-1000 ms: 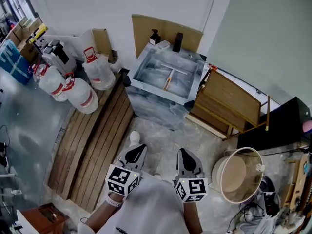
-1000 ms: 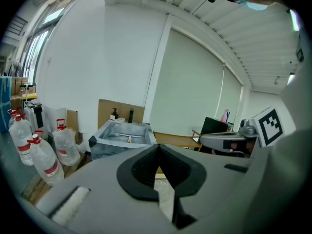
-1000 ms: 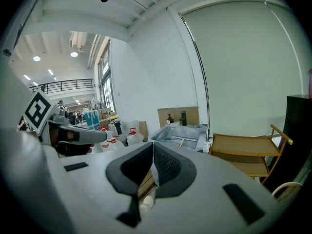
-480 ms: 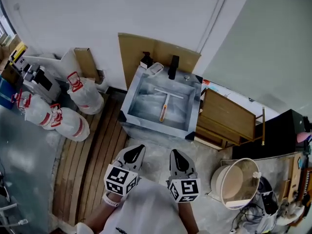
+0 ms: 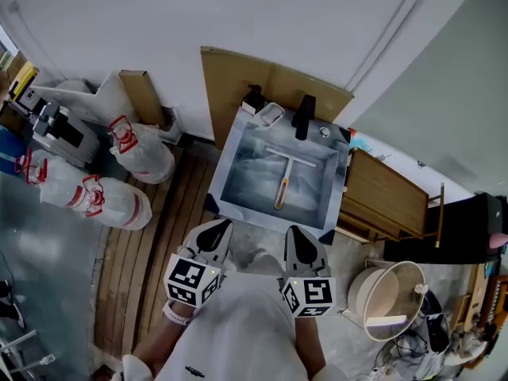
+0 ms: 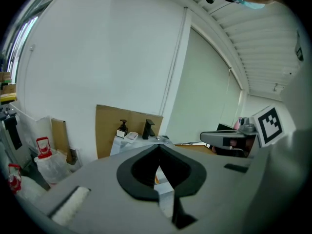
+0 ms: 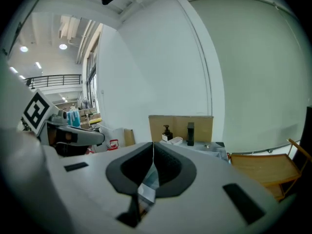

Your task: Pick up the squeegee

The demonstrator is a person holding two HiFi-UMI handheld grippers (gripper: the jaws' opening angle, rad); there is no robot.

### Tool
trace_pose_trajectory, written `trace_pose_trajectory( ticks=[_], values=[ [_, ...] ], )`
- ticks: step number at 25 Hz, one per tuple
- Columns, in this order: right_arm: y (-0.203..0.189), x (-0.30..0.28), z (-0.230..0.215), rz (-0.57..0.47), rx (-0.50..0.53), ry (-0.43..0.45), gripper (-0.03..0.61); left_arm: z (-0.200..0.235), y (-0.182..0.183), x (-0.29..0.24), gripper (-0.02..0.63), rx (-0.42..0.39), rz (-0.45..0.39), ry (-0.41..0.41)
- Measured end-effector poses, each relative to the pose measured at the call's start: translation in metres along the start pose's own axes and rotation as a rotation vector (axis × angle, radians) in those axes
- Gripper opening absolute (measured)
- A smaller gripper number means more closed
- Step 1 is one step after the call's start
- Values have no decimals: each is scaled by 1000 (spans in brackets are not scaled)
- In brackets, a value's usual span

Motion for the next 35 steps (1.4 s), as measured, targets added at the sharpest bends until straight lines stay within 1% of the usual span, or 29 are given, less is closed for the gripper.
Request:
trace_pose_trajectory(
  ticks=[4,11,19,29,35],
  values=[
    [10,-15,-25,8,7,9,6,-6,8,-26,5,19,20,0],
    [24,-33,-65,5,-8,23,6,-18,29,-64,5,4,37,6],
    [18,-47,-96,24,-35,49,6,-33,42,-107,5,-5,72,12],
    [3,-77,-131,71,-54,102,6,-44,37,-168,5,-1,161,16],
    [-4,-101,-161,87,-86,106,6,-40,29,-213,5,3,220,19]
  ],
)
Point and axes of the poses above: the fingertips, and each gripper's own axes: x backward along the fingers, z to its left, y out of its top, the point moved 1 cm from there along x, backward along the fingers, and after that the axes turned 8 degrees about z, right-handed, at the moved point
